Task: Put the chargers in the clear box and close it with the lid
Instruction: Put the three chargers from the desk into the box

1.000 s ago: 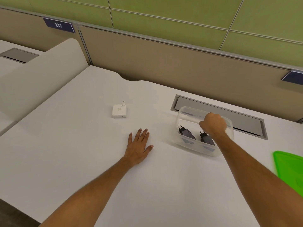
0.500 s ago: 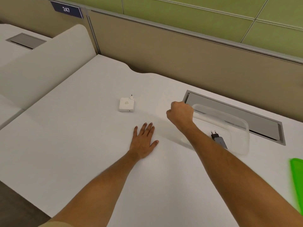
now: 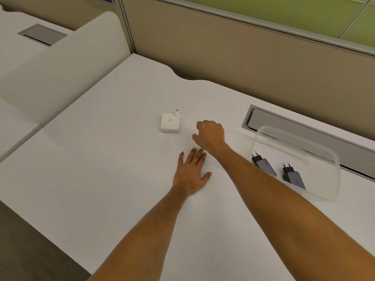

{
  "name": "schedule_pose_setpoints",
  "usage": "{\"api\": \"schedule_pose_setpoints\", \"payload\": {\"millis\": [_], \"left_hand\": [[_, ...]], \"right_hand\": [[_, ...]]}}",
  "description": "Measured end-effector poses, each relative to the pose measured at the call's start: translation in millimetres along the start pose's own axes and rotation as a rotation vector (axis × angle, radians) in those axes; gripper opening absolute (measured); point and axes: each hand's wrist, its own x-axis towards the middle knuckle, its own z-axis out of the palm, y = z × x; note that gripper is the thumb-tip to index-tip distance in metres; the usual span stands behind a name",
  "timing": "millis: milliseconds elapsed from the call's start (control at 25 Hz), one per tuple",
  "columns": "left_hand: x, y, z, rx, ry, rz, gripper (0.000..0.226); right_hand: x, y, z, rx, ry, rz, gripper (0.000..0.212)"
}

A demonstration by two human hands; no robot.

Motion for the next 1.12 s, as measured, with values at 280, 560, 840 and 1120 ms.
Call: {"api": "schedule_pose_setpoints", "payload": {"millis": [280, 560, 840, 1120], "left_hand": [[0.2, -0.8, 1.6, -0.006, 0.005, -0.001, 0.077], [-1.5, 0.5, -4.4, -0.034, -0.003, 0.017, 0.077], [-1.9, -0.2, -3.8, -0.054, 0.033, 0.006, 0.077], [-2.5, 0.5, 0.0, -0.014, 0.069, 0.017, 0.075]], "right_hand": [[40.9, -27.8, 14.9, -0.018, -0.092, -0.19, 0.062], [70.1, -51.2, 27.5, 0.012, -0.185, -0.24, 0.084], [84.4, -57.5, 33.1, -0.014, -0.238, -0.254, 0.081], [85.5, -65.5, 34.8, -0.028, -0.189, -0.203, 0.074]]}}
